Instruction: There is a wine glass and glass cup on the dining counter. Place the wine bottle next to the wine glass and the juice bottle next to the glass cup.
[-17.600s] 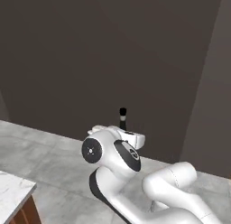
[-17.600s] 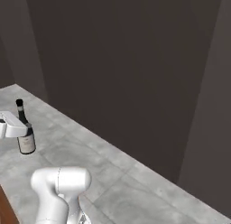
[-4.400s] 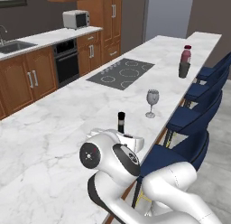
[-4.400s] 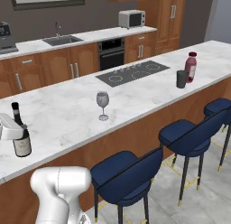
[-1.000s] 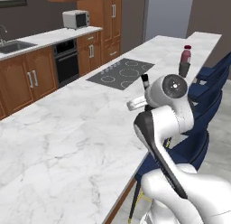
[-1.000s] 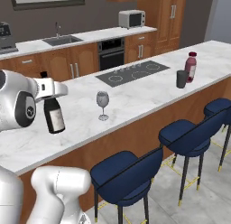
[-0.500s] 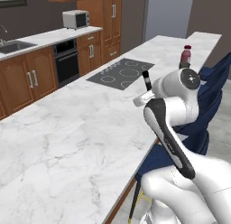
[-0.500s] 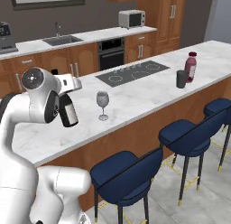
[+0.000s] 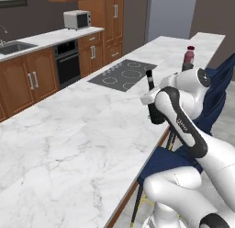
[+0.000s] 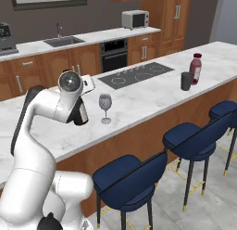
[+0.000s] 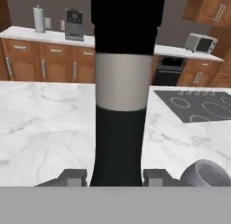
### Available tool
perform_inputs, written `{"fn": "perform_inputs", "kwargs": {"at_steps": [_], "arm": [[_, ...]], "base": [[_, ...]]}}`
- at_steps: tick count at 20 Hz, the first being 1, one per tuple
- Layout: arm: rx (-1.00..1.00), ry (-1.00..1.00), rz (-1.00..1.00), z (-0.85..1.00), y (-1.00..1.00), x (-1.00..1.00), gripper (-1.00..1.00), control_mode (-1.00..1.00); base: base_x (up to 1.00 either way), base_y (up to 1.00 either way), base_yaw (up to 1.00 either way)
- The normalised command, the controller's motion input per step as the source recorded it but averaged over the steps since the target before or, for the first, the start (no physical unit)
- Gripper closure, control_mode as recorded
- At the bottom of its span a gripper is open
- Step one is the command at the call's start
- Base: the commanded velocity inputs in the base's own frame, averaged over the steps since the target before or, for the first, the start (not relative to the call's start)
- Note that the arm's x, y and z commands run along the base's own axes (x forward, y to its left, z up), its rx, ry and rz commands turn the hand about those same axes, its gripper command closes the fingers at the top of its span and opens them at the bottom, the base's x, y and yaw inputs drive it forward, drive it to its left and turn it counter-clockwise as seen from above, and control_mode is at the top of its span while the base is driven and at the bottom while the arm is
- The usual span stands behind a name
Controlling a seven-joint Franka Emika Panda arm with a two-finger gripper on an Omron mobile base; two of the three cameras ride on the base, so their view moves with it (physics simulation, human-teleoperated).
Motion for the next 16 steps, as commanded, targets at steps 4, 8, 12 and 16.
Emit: {"fn": "perform_inputs", "kwargs": {"at_steps": [4,8,12,16], "arm": [[0.17,0.01,0.18,0.0,0.0,0.31,1.0,-1.0],[0.12,0.02,0.15,-0.02,0.0,0.12,1.0,-1.0],[0.06,0.0,0.16,-0.11,0.0,0.0,1.0,-1.0],[0.01,0.0,0.12,-0.1,0.0,0.03,1.0,-1.0]], "base": [[0.0,0.0,0.0],[0.0,0.0,0.0],[0.0,0.0,0.0],[0.0,0.0,0.0]]}}
